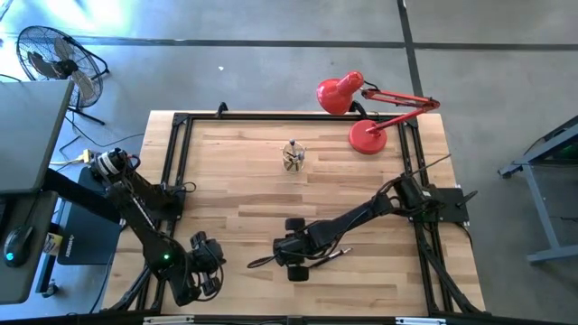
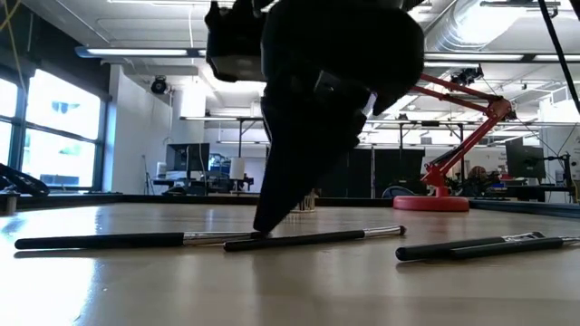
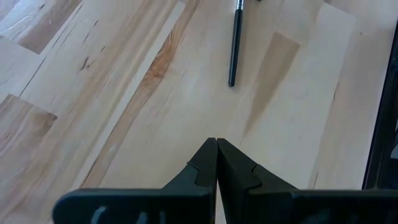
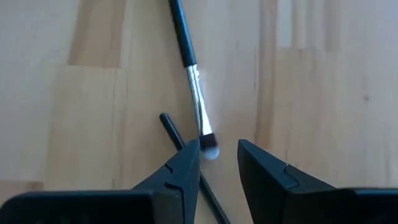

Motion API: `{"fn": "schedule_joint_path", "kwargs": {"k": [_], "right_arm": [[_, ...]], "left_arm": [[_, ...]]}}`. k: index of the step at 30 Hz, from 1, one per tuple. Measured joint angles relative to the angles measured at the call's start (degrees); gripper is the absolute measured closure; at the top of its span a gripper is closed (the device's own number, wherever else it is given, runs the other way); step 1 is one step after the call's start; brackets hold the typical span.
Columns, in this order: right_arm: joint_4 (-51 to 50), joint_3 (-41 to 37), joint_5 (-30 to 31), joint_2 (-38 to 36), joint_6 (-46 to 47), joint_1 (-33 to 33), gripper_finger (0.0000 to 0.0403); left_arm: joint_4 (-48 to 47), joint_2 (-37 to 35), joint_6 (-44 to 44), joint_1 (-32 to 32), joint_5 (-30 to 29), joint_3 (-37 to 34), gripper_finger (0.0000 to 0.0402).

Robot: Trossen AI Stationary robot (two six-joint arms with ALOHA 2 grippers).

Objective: Pick & Place Makeup Brushes
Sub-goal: Put the left foundation brush into the makeup brush holder

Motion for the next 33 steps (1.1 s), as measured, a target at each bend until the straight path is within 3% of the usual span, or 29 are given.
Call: {"fn": "schedule_joint_path", "kwargs": {"k": [22,25,30,33], "right_arm": [[0.08,0.00,1.64,1.33,-0.10,0.24,0.0303],[-0.23,0.00,1.71,1.33,-0.13,0.23,0.0324],[-0.22,0.00,1.16,1.38,-0.09,0.17,0.0392],[-0.24,0.00,0.64,1.31,1.01,0.13,0.0391]], "left_arm": [[0.56,0.00,-0.44,0.00,-0.15,-0.07,0.0402],[0.58,0.00,-0.44,0.00,-0.15,-0.07,0.0402],[0.61,0.00,-0.44,0.01,-0.92,-0.07,0.0402],[1.15,0.00,-0.43,0.03,-2.12,-0.07,0.0401]]}}
